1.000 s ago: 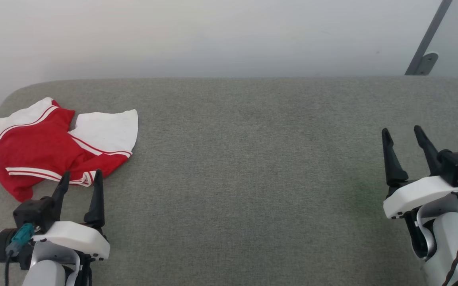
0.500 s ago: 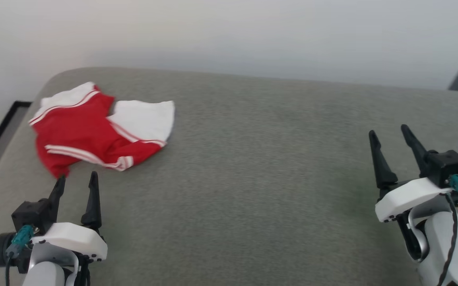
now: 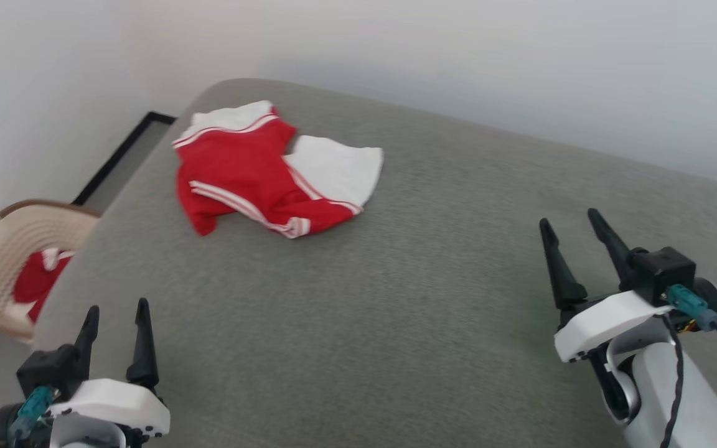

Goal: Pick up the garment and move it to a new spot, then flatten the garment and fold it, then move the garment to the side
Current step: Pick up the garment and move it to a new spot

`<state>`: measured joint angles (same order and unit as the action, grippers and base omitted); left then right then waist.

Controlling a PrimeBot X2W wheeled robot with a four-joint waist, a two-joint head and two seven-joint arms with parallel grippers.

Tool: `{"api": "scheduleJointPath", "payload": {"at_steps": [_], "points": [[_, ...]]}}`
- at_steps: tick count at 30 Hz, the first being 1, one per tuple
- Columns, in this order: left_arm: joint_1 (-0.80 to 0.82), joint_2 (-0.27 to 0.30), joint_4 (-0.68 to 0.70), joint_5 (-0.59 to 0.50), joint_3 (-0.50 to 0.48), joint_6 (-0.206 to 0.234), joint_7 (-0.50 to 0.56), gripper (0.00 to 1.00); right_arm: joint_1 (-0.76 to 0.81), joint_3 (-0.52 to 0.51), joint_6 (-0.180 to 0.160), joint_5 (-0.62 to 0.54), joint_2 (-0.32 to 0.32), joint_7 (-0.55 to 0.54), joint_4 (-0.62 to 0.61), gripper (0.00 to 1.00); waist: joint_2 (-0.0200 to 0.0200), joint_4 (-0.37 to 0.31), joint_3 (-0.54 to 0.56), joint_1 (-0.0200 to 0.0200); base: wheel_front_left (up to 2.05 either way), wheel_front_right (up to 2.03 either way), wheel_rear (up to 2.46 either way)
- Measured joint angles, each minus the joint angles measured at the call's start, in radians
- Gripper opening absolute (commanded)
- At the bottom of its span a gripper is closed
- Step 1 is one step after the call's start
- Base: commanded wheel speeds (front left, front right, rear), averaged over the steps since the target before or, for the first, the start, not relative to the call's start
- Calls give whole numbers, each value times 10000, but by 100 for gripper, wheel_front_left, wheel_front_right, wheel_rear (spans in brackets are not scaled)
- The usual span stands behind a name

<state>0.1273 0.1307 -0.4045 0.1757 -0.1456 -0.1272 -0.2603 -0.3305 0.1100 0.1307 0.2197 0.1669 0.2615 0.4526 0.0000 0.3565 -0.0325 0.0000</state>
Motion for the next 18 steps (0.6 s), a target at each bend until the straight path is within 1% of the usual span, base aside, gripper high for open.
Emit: {"api": "scheduleJointPath", "payload": {"at_steps": [6, 10, 14, 18], "points": [[-384, -322, 416, -142, -353, 96, -2, 100, 100, 242, 0, 75, -184, -2, -19, 100, 0, 771, 56, 0, 0, 0, 0], [-552, -479, 694, -188, -483, 127, -2, 100, 104, 447, 0, 113, -295, 0, -19, 100, 0, 1167, 61, 1, 0, 0, 0], [-735, -617, 899, -213, -546, 127, -2, 100, 81, 550, 0, 167, -349, 0, -2, 100, 1, 1381, 21, 0, 0, 0, 0], [-744, -660, 989, -251, -610, 127, -2, 100, 59, 648, 0, 192, -376, 0, 15, 100, 0, 1412, -39, 0, 0, 0, 0]]}}
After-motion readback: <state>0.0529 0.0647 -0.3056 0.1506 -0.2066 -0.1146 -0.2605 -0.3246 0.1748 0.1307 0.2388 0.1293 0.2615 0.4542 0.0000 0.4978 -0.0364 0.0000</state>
